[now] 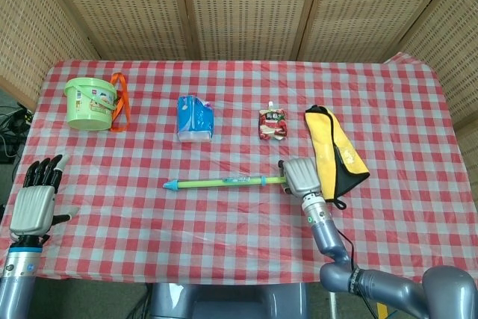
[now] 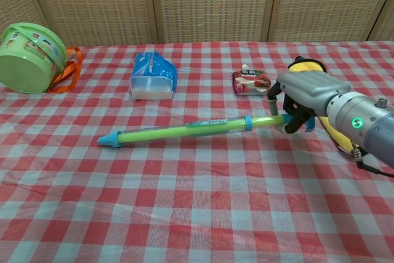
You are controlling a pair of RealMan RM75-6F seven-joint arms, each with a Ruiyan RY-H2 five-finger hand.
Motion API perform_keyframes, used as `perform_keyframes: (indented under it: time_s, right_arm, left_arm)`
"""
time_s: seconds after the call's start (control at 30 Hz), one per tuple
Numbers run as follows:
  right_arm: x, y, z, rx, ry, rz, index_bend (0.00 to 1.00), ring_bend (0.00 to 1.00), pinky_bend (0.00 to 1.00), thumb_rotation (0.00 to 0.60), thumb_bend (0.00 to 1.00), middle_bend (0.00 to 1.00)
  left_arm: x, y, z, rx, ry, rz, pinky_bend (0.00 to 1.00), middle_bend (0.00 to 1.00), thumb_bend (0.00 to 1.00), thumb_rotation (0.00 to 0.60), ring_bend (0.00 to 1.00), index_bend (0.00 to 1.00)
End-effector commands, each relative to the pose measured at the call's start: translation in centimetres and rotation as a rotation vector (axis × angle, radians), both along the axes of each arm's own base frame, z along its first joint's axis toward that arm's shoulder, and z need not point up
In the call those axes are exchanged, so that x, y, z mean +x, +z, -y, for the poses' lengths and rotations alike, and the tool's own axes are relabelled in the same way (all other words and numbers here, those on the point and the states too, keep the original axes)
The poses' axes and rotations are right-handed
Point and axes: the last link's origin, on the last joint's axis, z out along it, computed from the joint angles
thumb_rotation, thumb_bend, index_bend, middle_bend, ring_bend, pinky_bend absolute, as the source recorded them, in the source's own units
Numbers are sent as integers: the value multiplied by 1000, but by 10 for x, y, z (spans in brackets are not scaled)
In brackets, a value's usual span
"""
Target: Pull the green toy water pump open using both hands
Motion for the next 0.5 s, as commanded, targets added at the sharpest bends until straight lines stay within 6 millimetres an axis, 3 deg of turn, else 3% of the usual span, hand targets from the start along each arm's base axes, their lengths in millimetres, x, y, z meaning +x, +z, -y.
perform_keyframes:
  time_s: [0.03,0.27,0.5]
  right_arm:
    - [11,15,1,-32,19,-7,769,1000,951,600,534,1000]
    - [34,29,-2,-66,27,5,788,1000,951,600,550,1000]
    - [51,36,-4,-111,20,7,804,1000,958,600,569,1000]
  left_arm:
    - [3,-1,-1,-10,-6,6,0,0,85,600,0,0]
    - [18,-3,-12,-31,-32,43,0,0,90,600,0,9]
    - [46,-7,-32,-56,-66,82,0,0,92,600,0,111]
